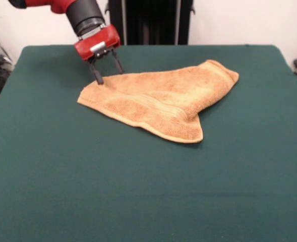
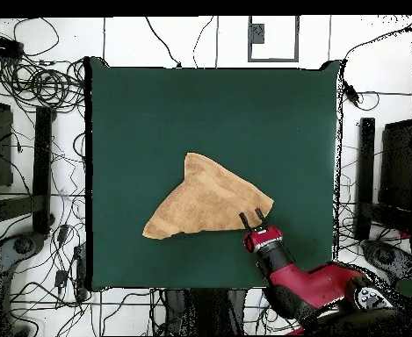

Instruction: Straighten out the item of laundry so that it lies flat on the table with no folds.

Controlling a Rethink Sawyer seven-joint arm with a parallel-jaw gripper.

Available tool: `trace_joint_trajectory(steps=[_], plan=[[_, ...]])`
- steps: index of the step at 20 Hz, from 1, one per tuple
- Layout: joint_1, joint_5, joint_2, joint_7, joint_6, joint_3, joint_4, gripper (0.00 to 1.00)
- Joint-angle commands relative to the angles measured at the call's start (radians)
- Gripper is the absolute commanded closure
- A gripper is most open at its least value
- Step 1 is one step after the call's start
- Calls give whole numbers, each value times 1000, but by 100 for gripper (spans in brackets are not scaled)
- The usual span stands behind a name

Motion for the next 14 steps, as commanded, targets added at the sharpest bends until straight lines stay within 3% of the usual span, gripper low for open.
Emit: trace_joint_trajectory(steps=[1,8,14], plan=[[95,251,29,-160,0,-2,35,0],[140,337,22,-260,-65,-83,21,0],[172,321,25,-234,-58,-130,-27,0]])
